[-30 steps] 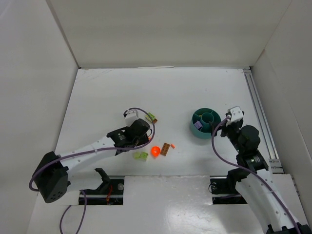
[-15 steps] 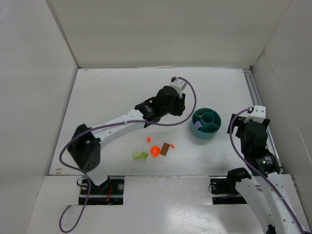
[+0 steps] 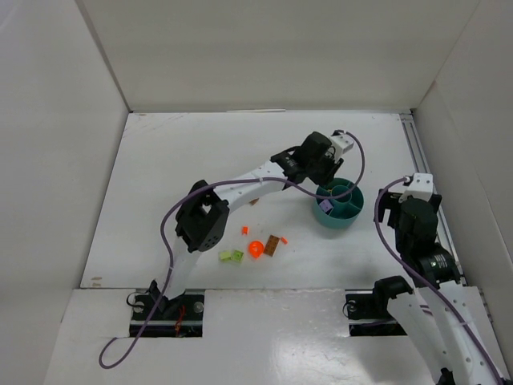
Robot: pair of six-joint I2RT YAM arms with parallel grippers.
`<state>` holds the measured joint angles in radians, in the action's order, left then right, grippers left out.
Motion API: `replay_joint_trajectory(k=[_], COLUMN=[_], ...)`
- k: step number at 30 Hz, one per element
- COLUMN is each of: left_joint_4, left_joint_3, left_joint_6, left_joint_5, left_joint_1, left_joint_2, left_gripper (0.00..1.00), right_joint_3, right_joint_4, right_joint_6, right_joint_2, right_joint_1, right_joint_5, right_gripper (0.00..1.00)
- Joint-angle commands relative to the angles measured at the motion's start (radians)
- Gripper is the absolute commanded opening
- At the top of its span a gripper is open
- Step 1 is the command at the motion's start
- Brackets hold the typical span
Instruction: Sort the legos into containers by color
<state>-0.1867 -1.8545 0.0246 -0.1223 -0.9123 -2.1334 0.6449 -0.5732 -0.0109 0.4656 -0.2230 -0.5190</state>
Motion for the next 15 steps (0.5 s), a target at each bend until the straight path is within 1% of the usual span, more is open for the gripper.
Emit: replay_joint_trajectory(k=[1,4,9,11,15], left_joint_4=[-0.056,-0.068,-0.057,-0.045,-0.045], left_joint_3=[-0.072,-0.062,0.015,0.034,0.034], left_joint_6=[0.035,0.026,0.017,0.017,0.017], left_joint_5=[-0.034,-0.034,-0.034,-0.034,-0.011], left_joint_1=[-0.008,-0.008,-0.008,-0.017,-0.017], left_joint_2=[0.000,0.001,0.039,0.052,0.052], left_gripper=[0.21,0.21,0.21,0.23,0.30], right_joint_3=[0.025,0.025,0.025,0.025,0.025], right_joint_4=[0.058,0.058,0.058,0.058,0.058], right_joint_6=[0.029,0.029,0.038,0.038,0.038], right_joint_2=[0.021,0.050,0.059,0.059,0.059], right_joint_1=[-0.004,-0.004,-0.004,-0.004,-0.004], right_joint_5=[0.027,0.027,0.036,0.036,0.036], right_gripper=[0.99,0.99,0.99,0.99,0.99])
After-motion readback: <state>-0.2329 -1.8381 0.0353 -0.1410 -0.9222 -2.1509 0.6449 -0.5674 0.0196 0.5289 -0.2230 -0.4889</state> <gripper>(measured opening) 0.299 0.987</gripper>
